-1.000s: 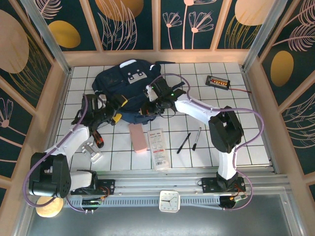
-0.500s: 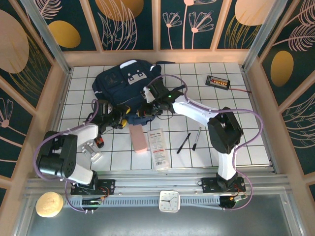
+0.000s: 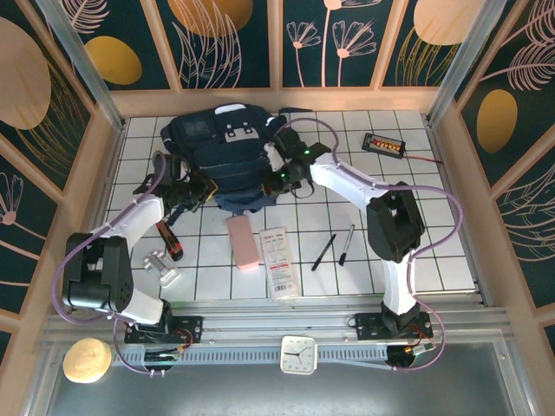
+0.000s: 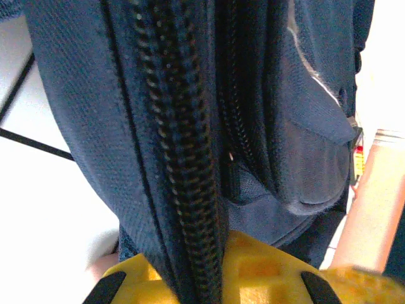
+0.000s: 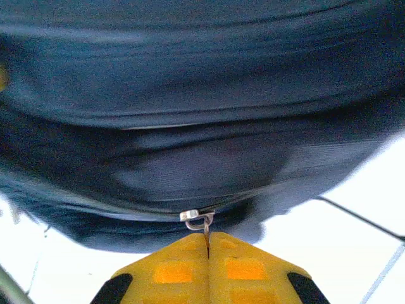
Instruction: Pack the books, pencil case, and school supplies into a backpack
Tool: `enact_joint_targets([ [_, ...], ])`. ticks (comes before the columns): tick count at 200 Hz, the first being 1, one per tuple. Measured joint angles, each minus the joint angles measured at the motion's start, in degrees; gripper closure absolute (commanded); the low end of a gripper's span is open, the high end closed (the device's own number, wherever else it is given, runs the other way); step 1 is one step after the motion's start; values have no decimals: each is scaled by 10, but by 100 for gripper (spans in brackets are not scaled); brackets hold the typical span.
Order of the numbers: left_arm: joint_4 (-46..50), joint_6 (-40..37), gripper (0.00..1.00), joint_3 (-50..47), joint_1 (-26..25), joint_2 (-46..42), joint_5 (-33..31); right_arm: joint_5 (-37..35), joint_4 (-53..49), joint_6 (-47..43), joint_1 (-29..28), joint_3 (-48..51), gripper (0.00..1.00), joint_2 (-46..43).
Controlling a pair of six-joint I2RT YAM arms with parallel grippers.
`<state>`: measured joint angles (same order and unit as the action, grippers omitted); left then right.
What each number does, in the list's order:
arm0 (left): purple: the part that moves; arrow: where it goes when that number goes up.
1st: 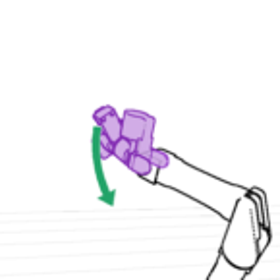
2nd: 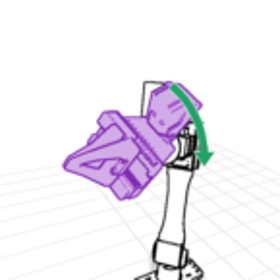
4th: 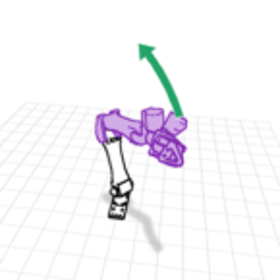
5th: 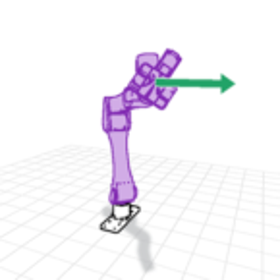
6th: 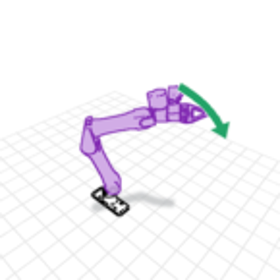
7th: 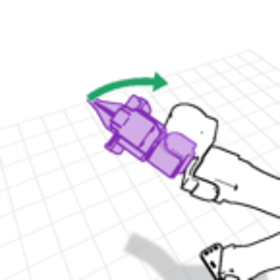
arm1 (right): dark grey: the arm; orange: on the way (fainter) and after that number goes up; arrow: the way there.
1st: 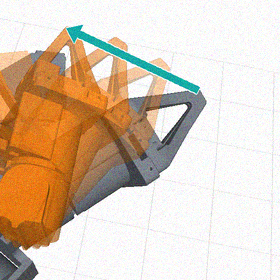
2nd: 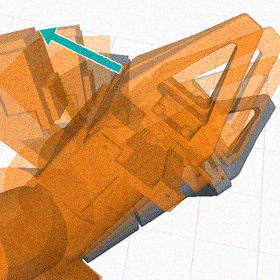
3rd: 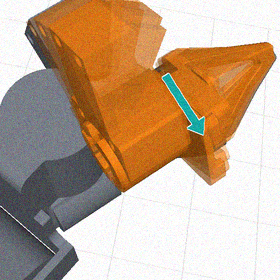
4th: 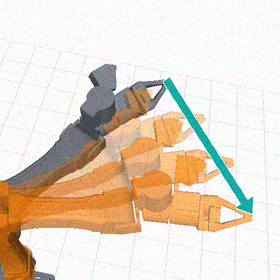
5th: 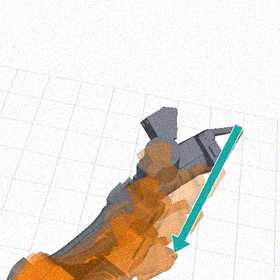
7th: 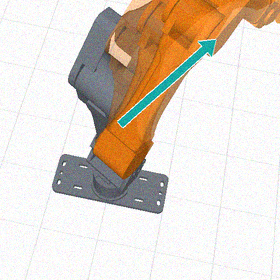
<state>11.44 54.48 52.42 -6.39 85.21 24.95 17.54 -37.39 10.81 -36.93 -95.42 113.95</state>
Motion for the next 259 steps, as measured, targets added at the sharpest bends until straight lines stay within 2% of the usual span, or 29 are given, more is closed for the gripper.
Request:
enact_joint_targets([
  [42, 62, -82, 100, 5, 21, -17, 7, -39, -1, -45, 54, -2, 100, 10],
  [84, 102, -148, 100, 5, 77, -33, 42, -32, 48, -68, 94, -45, 100, 91],
  [109, 139, -194, 100, 28, 107, -14, 54, -11, 75, -93, 93, -56, 100, 107],
  [151, 199, -278, 100, 87, 148, 8, 53, -23, 194, -203, 77, -50, 100, 110],
  [187, 199, -305, 100, 82, 149, 8, 48, 7, 210, -238, 92, -178, 100, 183],
  [205, 209, -313, 100, 85, 161, 8, 21, -5, 230, -240, 102, -155, 100, 169],
  [227, 241, -323, 100, 120, 181, 34, -22, -23, 250, -235, 124, -33, 100, 79],
  [230, 246, -324, 94, 129, 182, 39, -26, -25, 253, -234, 125, -15, 100, 65],
  [232, 248, -325, 85, 133, 182, 42, -27, -26, 252, -234, 125, -7, 100, 57],
  [237, 252, -327, 69, 147, 183, 52, -35, -30, 250, -233, 124, 26, 100, 27],
  [249, 259, -336, 46, 183, 183, 76, -52, -31, 247, -221, 107, 87, 100, -40],
  [250, 259, -336, 39, 185, 183, 77, -53, -31, 247, -221, 105, 92, 100, -46],
  [253, 258, -338, 29, 193, 183, 82, -57, -31, 245, -216, 97, 103, 100, -61],
  [255, 257, -339, 26, 198, 183, 84, -60, -31, 246, -212, 93, 109, 100, -69],
  [259, 254, -340, 27, 207, 184, 88, -65, -30, 247, -209, 82, 122, 100, -87],
])
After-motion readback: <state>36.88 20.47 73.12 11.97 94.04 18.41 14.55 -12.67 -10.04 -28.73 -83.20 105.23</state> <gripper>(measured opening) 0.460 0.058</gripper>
